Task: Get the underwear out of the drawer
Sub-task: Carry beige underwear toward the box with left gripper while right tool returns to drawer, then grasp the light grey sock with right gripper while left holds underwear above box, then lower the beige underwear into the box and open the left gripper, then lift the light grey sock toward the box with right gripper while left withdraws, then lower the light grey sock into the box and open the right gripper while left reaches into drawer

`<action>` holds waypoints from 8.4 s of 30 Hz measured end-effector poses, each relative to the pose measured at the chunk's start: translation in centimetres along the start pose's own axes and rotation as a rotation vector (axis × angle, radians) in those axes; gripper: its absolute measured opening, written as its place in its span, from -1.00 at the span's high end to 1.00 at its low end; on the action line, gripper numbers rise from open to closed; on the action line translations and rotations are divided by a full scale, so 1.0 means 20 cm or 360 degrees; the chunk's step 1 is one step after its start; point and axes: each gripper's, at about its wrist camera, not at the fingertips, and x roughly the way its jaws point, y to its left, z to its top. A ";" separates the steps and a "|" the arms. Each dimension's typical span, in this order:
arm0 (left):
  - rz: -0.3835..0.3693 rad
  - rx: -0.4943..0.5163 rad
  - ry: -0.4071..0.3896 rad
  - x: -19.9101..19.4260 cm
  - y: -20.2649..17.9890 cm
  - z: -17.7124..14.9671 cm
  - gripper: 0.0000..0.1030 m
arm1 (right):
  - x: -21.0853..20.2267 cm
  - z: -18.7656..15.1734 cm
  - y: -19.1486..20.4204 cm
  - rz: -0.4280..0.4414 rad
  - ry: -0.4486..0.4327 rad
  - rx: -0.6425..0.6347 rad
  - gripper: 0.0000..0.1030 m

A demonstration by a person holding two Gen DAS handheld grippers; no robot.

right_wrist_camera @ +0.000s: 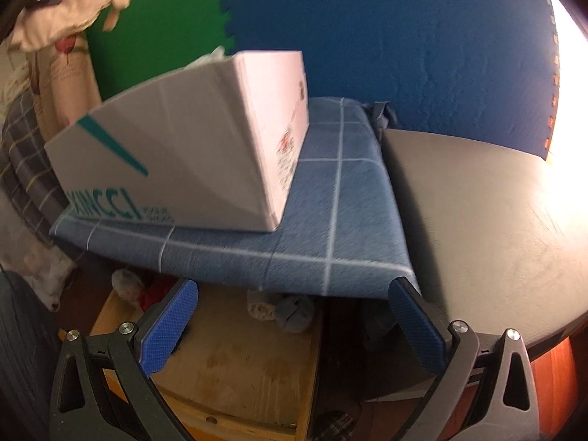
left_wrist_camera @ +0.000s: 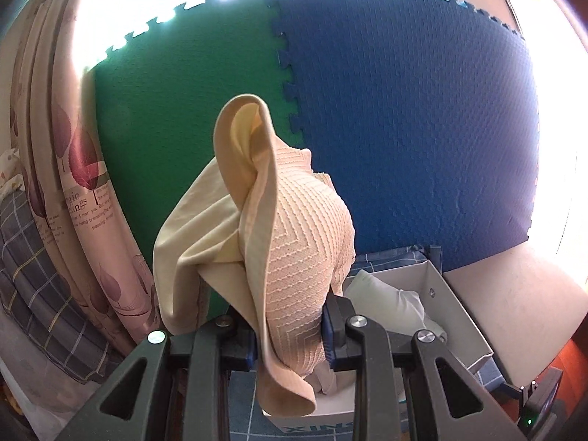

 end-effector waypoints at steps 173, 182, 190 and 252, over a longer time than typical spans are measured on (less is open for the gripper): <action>-0.0072 -0.0089 0.0268 0.43 0.13 -0.29 -0.25 | -0.12 -0.16 0.69 0.0082 0.0153 -0.0814 0.61; -0.0036 -0.0160 0.0274 0.42 0.27 -0.38 -0.25 | -0.19 -0.04 0.68 0.0043 0.0087 -0.0805 0.61; -0.0009 -0.0230 0.0263 0.38 0.38 -0.48 -0.25 | -0.27 0.11 0.68 0.0042 -0.0001 -0.0763 0.61; -0.0453 -0.0436 0.1327 0.67 0.04 -1.73 -0.25 | 0.23 0.91 0.64 0.0137 0.0081 -0.0281 0.55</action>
